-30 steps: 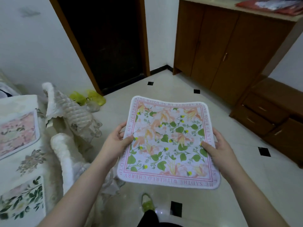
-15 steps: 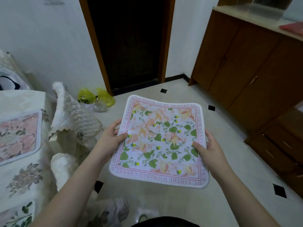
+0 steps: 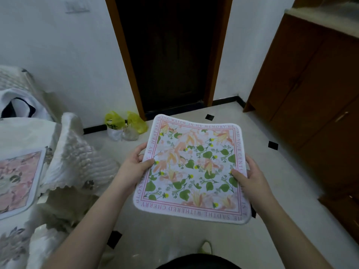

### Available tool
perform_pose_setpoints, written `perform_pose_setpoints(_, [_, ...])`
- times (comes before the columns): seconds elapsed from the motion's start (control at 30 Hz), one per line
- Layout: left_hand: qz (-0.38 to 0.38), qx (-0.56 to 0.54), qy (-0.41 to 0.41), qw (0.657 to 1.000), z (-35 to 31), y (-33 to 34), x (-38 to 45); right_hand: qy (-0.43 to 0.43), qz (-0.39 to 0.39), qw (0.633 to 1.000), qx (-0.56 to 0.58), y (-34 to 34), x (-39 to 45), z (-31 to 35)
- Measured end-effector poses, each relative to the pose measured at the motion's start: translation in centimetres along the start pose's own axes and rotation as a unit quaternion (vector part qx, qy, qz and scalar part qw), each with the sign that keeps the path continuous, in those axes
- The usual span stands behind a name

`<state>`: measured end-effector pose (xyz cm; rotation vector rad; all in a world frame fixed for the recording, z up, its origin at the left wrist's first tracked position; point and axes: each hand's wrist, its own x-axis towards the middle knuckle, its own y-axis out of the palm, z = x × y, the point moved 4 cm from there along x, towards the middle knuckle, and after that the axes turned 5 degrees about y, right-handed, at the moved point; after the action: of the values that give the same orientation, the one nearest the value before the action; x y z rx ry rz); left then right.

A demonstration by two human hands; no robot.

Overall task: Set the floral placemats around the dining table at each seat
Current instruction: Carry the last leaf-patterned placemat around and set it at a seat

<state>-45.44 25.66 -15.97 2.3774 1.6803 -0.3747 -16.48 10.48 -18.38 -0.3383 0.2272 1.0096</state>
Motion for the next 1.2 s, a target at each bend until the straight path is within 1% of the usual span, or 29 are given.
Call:
perform_pose_setpoints(0.17, [-0.031,0.01,0.01,0.999,-2.7,1.7,4.4,-0.009,0.027,0.999,-0.018,-0.9,6.8,3.8])
perform_pose_setpoints(0.33, [-0.072,0.02,0.025,0.997,-4.3,0.4,7.3,-0.008,0.073,0.997,-0.011,1.3,12.1,6.4])
perform_pose_setpoints(0.47, [-0.107,0.01,0.017,0.994,-4.5,-2.7,9.6,-0.003,0.111,0.994,-0.006,5.2,15.4,7.9])
perform_pose_setpoints(0.57, [-0.127,-0.014,0.006,0.992,-4.0,-5.6,11.7,-0.001,0.139,0.99,-0.011,8.6,18.1,9.2])
perform_pose_setpoints(0.77, [-0.155,-0.068,0.012,0.985,-4.4,-11.6,16.9,-0.004,0.174,0.984,-0.038,16.3,24.0,12.5])
perform_pose_setpoints(1.03, [-0.187,-0.068,0.024,0.98,-7.6,-20.4,22.7,-0.015,0.215,0.975,-0.06,26.5,29.7,17.6])
perform_pose_setpoints(1.2, [-0.219,-0.054,0.021,0.974,-8.0,-23.4,26.1,-0.024,0.231,0.97,-0.073,30.7,33.3,19.5])
